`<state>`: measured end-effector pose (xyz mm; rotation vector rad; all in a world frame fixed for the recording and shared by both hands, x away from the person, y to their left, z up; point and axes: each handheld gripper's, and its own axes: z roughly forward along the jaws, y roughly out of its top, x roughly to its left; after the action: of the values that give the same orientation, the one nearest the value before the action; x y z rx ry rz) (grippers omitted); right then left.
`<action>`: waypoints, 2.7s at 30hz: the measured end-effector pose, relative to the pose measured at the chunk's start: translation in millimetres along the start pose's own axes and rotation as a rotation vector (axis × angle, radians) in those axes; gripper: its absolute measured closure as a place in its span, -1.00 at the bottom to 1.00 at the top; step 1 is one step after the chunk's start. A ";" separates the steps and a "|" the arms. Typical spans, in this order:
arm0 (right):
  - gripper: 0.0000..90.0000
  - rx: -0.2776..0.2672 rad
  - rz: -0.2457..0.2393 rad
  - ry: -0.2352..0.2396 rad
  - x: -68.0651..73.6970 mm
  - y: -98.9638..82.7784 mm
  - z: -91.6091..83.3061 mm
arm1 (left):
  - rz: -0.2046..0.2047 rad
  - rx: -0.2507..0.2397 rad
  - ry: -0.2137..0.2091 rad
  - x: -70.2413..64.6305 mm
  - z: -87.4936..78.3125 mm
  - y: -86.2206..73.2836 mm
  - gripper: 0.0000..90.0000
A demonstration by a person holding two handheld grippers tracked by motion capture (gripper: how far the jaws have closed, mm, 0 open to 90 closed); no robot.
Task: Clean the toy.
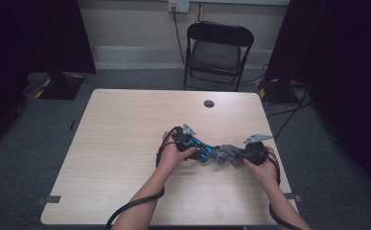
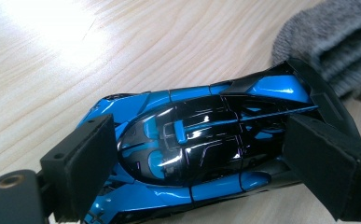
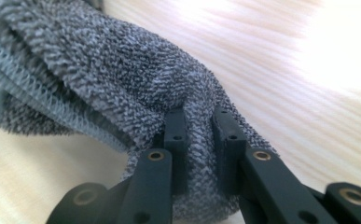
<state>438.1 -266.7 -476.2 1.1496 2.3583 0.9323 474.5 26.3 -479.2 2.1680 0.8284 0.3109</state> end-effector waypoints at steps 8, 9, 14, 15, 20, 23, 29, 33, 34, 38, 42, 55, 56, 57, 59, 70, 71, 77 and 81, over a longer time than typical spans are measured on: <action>0.73 -0.023 0.067 -0.041 -12.8 6.6 -10.8 | -0.001 -0.008 -0.001 0.1 0.2 -0.8 -0.78; 0.73 -0.031 0.076 -0.040 -13.4 7.1 -12.2 | -0.001 -0.007 -0.001 0.0 0.2 -0.7 -0.78; 0.73 -0.045 0.103 -0.061 -14.2 10.8 -15.4 | 0.000 -0.010 -0.001 0.1 0.2 -1.0 -0.78; 0.73 -0.048 0.112 -0.061 -14.1 11.9 -15.2 | 0.000 -0.010 -0.001 0.1 0.2 -1.0 -0.78; 0.73 -0.060 0.144 -0.077 -14.6 21.8 -11.4 | -0.001 -0.012 -0.001 0.2 0.2 -1.1 -0.78; 0.72 -0.057 0.142 -0.089 -13.2 30.1 -6.7 | 0.001 -0.013 0.000 0.2 -0.2 -1.7 -0.78; 0.72 -0.058 0.141 -0.096 -5.8 47.2 5.9 | 0.001 -0.013 0.000 0.2 -0.2 -1.7 -0.77; 0.72 -0.060 0.123 -0.095 2.2 62.1 16.1 | 0.000 -0.020 0.000 0.2 -0.1 -2.5 -0.78; 0.72 -0.060 0.114 -0.096 4.1 66.0 19.3 | 0.001 -0.020 0.000 0.4 -0.2 -2.6 -0.77; 0.72 -0.041 0.110 -0.107 8.1 75.2 29.1 | 0.000 -0.023 -0.001 0.1 -0.1 -2.8 -0.78; 0.72 -0.058 0.135 -0.094 10.2 82.1 38.4 | 0.001 -0.020 0.000 0.3 -0.2 -2.6 -0.77; 0.69 -0.044 0.160 -0.095 28.9 91.6 74.9 | 0.001 -0.024 -0.004 0.8 -0.2 -3.1 -0.77; 0.69 -0.040 0.155 -0.075 30.8 91.8 77.9 | 0.001 -0.027 -0.005 0.8 -0.1 -3.3 -0.77; 0.69 -0.029 0.137 -0.069 33.6 91.9 80.9 | 0.001 -0.027 -0.005 0.8 -0.2 -3.4 -0.77; 0.70 -0.015 0.103 -0.064 36.7 91.7 83.5 | 0.001 -0.031 -0.004 1.0 -0.5 -4.2 -0.77; 0.73 0.024 -0.055 0.001 37.4 85.5 83.3 | 0.000 -0.033 -0.004 1.0 -0.4 -4.2 -0.77; 0.73 0.026 -0.060 0.007 36.9 85.3 82.6 | 0.000 -0.032 -0.004 1.0 -0.4 -4.2 -0.77; 0.74 0.046 -0.116 0.033 32.4 83.1 77.7 | -0.003 -0.036 -0.004 0.7 -0.3 -4.5 -0.77; 0.75 0.056 -0.142 0.053 28.7 81.0 73.9 | 0.000 -0.032 -0.004 0.8 -0.4 -4.2 -0.77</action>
<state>507.7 -177.3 -474.1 0.9741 2.4859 0.8624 473.0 29.1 -482.1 2.1378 0.8163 0.3179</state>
